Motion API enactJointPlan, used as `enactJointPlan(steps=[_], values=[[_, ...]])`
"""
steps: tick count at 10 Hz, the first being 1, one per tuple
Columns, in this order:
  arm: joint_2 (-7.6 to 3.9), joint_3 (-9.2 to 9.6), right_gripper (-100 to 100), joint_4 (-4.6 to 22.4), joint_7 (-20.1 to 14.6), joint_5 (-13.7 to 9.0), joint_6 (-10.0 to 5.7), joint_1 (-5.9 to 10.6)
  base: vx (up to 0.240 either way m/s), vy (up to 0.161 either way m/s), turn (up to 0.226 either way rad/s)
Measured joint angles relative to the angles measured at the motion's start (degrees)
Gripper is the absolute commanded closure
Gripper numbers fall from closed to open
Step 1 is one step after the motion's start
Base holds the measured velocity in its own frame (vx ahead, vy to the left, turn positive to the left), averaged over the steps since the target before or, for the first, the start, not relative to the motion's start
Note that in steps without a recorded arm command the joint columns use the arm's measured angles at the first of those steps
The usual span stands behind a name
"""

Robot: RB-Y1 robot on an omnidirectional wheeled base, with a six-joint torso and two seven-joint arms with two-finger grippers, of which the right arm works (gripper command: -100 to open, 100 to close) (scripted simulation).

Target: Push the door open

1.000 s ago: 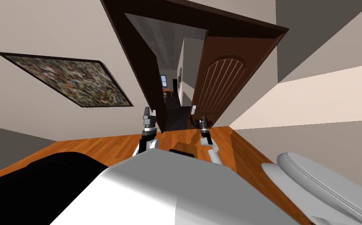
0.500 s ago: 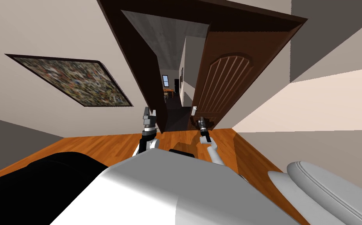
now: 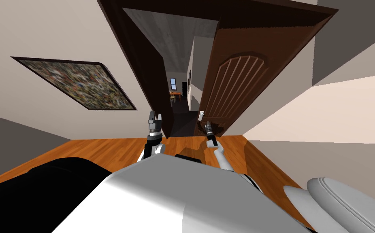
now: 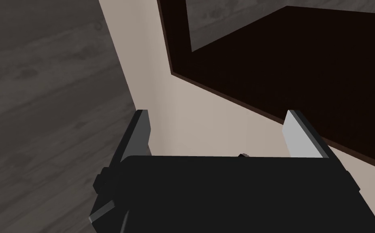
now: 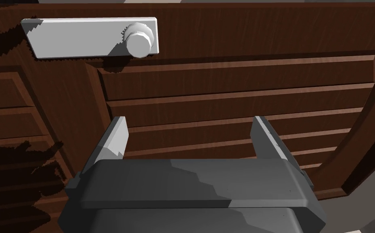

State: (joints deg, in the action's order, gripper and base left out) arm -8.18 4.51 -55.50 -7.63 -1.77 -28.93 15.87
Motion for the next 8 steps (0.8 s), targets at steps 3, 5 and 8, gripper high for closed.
enactJointPlan(steps=[3, 5, 8], values=[[-0.15, 0.21, -100, 3.4, -0.46, -0.19, 0.63, 2.14, 0.065, -0.059, 0.058], [-0.15, 0.27, -100, 6.18, -0.67, -0.32, 0.77, 3.81, 0.071, -0.053, 0.055], [-0.38, 0.45, -100, 10.01, -1.2, -0.53, 1.02, 6.16, 0.071, -0.064, 0.058]])
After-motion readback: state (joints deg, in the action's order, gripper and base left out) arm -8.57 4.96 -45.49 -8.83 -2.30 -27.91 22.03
